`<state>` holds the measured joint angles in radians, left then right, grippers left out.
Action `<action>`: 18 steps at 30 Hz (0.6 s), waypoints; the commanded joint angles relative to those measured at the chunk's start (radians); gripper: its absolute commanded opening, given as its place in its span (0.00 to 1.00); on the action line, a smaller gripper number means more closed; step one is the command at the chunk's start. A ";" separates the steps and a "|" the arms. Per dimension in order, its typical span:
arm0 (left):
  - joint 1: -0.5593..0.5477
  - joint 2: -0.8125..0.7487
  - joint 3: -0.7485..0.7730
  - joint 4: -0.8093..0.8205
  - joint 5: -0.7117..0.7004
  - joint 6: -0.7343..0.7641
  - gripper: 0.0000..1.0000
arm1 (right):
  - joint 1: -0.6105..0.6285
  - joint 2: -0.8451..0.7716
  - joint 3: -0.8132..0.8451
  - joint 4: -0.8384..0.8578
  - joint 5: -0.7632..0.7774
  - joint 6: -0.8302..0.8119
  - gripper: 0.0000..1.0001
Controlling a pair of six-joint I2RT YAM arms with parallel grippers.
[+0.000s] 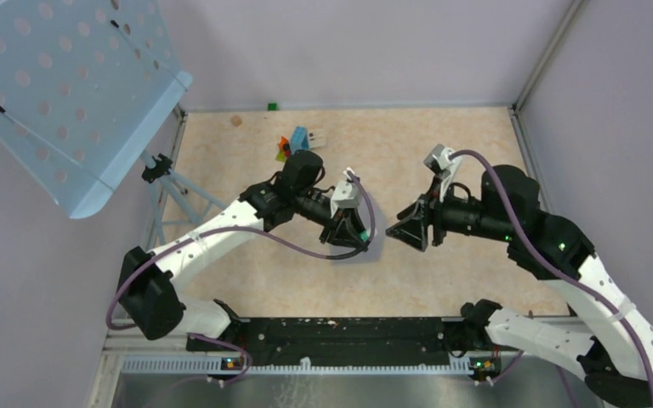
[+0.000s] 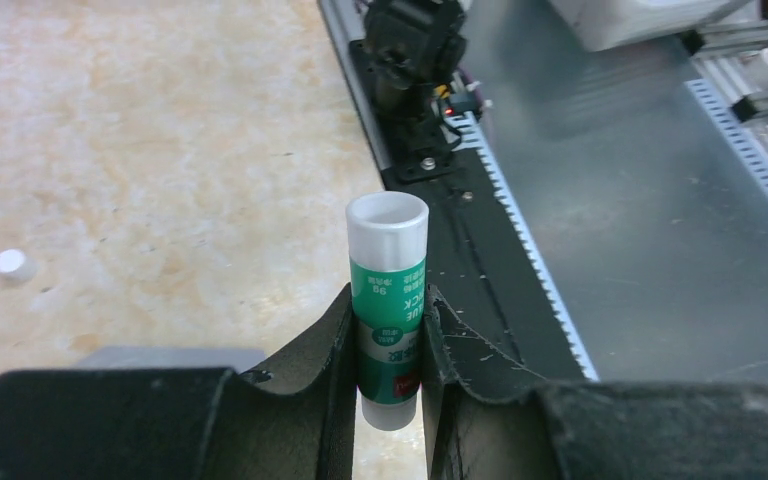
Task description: Place the letter into the envelope and seal it
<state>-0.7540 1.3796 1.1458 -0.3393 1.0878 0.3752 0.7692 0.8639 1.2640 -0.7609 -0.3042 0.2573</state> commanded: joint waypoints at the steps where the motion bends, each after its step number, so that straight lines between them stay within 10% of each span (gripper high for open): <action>1: 0.016 -0.007 0.040 -0.007 0.203 -0.068 0.00 | 0.004 0.000 0.027 -0.029 -0.193 -0.090 0.52; 18: 0.052 0.033 0.053 0.051 0.323 -0.196 0.00 | 0.118 0.101 0.069 0.038 -0.087 -0.155 0.49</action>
<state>-0.7029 1.4128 1.1656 -0.3321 1.3548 0.1959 0.8711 0.9569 1.2808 -0.7891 -0.4114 0.1295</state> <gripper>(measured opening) 0.297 0.487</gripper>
